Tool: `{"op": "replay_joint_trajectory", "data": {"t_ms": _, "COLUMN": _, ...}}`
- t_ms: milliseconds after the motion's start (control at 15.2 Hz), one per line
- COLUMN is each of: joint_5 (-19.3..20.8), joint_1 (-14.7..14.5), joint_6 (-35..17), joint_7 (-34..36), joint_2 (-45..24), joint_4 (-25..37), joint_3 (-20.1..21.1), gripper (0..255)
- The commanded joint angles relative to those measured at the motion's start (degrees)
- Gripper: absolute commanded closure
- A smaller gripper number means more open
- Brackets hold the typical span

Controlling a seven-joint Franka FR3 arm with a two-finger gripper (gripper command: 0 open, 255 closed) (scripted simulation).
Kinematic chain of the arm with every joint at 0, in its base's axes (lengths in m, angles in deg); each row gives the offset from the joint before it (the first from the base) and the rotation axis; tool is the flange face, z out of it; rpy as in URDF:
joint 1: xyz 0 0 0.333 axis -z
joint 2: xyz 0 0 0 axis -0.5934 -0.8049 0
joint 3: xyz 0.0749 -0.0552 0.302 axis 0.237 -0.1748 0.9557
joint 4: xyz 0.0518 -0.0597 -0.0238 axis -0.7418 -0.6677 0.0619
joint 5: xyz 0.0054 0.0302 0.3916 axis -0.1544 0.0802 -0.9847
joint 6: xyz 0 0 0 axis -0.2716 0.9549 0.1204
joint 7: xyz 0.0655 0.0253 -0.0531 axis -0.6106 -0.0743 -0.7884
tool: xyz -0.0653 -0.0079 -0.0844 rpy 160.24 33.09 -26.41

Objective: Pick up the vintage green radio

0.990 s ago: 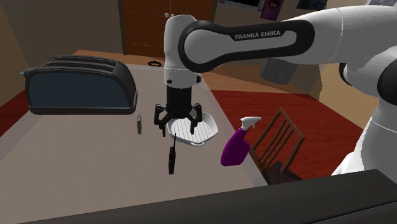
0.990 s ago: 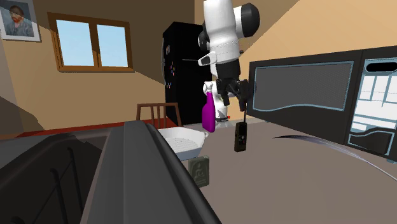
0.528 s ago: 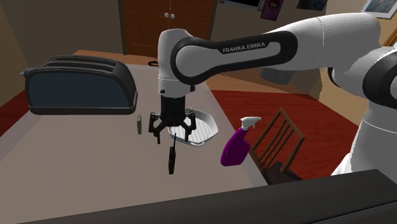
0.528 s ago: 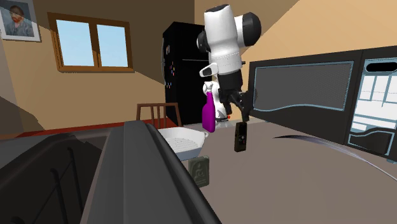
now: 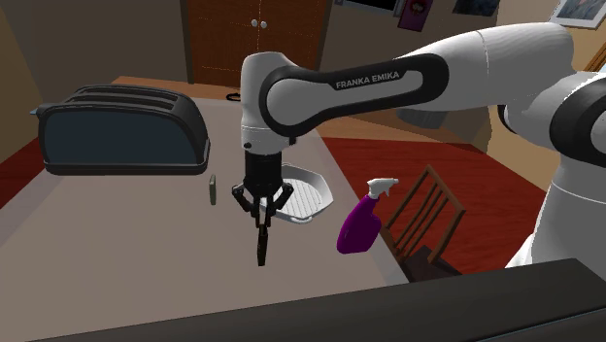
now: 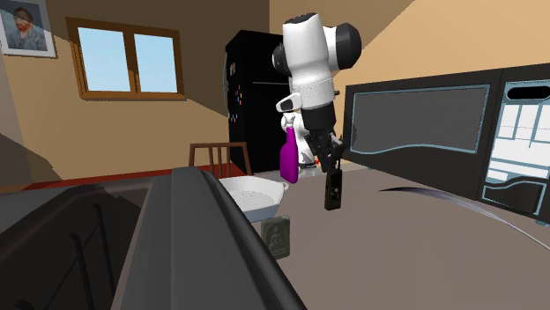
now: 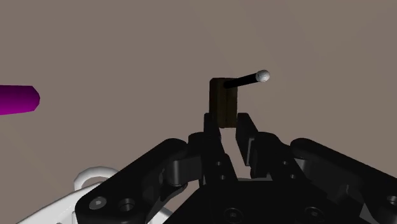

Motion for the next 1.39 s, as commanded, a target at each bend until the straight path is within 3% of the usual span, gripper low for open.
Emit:
{"op": "replay_joint_trajectory", "data": {"t_ms": 0, "joint_5": 0.0, "joint_1": 0.0, "joint_6": 0.0, "joint_7": 0.0, "joint_2": 0.0, "joint_4": 0.0, "joint_3": 0.0, "gripper": 255}}
{"op": "replay_joint_trajectory", "data": {"t_ms": 264, "joint_5": 0.0, "joint_1": 0.0, "joint_6": -0.1, "joint_7": 0.0, "joint_2": 0.1, "joint_4": -0.2, "joint_3": 0.0, "gripper": 255}}
{"op": "replay_joint_trajectory", "data": {"t_ms": 1320, "joint_5": -0.6, "joint_1": 0.1, "joint_6": 10.8, "joint_7": 1.5, "joint_2": 1.8, "joint_4": 9.2, "joint_3": 0.4, "gripper": 255}}
